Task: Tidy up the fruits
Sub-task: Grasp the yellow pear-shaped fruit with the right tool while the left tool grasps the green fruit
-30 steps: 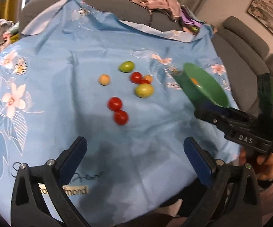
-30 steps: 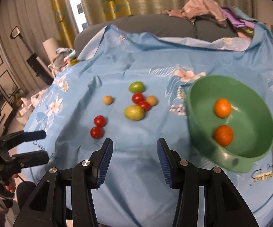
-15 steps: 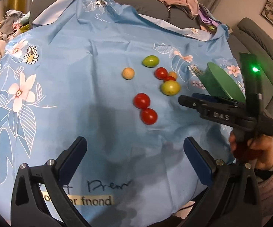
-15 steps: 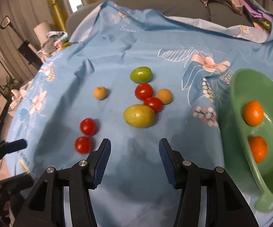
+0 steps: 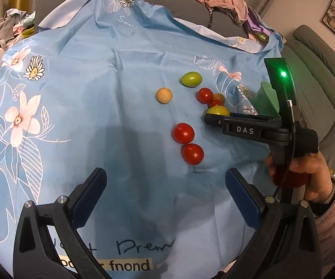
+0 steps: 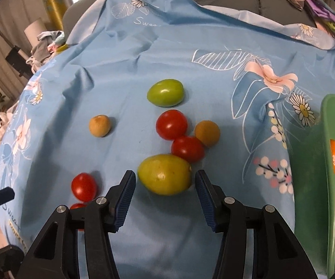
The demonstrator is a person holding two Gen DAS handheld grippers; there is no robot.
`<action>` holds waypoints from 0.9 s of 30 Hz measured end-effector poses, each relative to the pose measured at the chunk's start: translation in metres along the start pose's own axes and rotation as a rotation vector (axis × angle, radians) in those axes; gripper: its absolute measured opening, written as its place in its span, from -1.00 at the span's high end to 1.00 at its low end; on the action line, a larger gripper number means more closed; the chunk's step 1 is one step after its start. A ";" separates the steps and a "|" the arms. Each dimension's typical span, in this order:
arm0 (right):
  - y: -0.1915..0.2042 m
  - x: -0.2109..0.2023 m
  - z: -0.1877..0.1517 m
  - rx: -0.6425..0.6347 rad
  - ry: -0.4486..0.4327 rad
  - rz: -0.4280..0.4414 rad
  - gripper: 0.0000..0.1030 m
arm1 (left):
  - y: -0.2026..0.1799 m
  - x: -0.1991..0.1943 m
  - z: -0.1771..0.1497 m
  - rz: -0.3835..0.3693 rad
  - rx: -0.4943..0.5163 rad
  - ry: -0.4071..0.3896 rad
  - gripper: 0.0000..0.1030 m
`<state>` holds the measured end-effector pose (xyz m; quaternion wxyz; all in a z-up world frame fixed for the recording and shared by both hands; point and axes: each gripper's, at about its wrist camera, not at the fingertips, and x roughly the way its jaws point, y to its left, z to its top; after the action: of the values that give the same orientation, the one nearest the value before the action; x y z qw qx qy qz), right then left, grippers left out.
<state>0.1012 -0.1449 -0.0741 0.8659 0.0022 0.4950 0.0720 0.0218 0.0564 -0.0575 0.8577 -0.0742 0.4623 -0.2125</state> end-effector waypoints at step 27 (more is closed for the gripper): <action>-0.039 -0.064 0.051 -0.040 -0.191 0.059 0.08 | -0.027 0.047 0.079 0.091 0.021 -0.021 -0.81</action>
<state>0.1179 -0.1880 0.0042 0.9064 0.0064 0.4086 0.1067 0.1018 0.0058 -0.0402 0.8720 -0.0465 0.4539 -0.1774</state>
